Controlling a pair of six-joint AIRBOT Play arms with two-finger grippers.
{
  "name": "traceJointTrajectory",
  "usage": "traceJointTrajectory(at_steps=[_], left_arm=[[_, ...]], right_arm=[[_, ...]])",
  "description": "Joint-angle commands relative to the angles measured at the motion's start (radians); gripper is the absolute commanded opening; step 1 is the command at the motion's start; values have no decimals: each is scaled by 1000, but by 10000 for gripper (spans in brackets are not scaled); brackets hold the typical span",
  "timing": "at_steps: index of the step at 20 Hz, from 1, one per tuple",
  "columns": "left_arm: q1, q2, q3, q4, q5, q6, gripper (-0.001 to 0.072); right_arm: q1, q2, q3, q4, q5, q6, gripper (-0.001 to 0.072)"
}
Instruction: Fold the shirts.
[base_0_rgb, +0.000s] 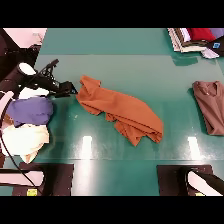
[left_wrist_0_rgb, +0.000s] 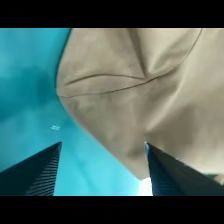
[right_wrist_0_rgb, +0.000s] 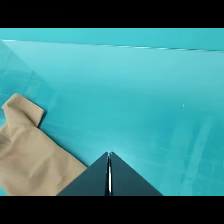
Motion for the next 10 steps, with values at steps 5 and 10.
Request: traceJointTrajectory(at_steps=[5,10], left_arm=[[-54,-101,-31,-146,76,44,555],[-53,-90,27,-140,72,46,25]], right_arm=[[1,-2,-3,-8,40,0,14],[1,23,-212,-7,139,1,14]])
